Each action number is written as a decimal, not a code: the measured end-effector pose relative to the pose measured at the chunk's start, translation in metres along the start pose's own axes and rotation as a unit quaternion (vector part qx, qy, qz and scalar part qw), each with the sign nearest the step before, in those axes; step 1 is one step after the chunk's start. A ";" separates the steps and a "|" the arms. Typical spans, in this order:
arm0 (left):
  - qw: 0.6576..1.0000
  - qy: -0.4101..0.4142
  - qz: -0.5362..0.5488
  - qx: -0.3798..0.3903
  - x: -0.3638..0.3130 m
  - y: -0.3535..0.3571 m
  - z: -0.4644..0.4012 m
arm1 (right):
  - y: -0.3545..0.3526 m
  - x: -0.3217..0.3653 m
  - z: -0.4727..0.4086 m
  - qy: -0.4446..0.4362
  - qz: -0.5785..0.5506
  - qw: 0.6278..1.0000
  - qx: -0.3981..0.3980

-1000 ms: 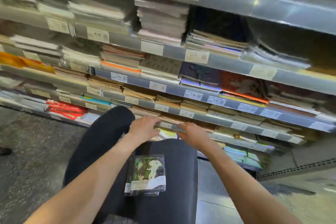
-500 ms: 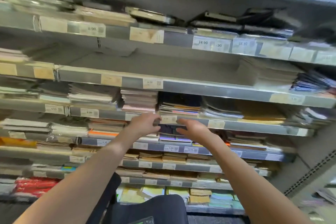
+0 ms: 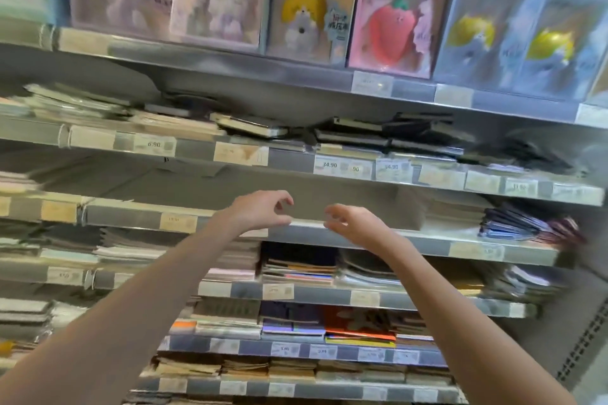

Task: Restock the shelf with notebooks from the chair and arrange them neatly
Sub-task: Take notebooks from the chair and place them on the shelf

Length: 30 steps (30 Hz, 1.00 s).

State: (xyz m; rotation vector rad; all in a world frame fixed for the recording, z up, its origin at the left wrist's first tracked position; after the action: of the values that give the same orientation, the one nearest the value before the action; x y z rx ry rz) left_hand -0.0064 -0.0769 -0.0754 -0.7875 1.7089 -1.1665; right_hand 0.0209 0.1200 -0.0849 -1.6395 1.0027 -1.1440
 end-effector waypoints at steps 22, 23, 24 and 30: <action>0.989 0.083 0.000 -0.121 -0.117 -0.084 -0.128 | -0.161 -0.095 -0.057 -0.038 0.084 0.980 -0.177; 0.989 0.086 -0.003 -0.117 -0.124 -0.081 -0.137 | -0.165 -0.106 -0.057 -0.032 0.092 0.978 -0.185; 0.990 0.088 -0.003 -0.113 -0.132 -0.078 -0.145 | -0.169 -0.117 -0.058 -0.027 0.099 0.976 -0.192; 0.988 0.104 -0.008 -0.113 -0.162 -0.063 -0.184 | -0.186 -0.165 -0.061 -0.052 0.126 0.962 -0.235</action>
State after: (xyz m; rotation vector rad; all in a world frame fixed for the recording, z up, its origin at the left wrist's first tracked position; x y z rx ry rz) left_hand -0.1095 0.1076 0.0638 -0.8396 2.0377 -1.1103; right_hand -0.0549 0.3157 0.0615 -1.8452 1.4451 -0.6721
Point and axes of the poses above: each hand's wrist, its own z-axis away from the middle knuckle, its own y-axis out of the palm, x = y × z, the point moved 3 cm from there along -z, towards the middle knuckle, and after that the axes turned 2 degrees about -y, right-handed, at the moved point
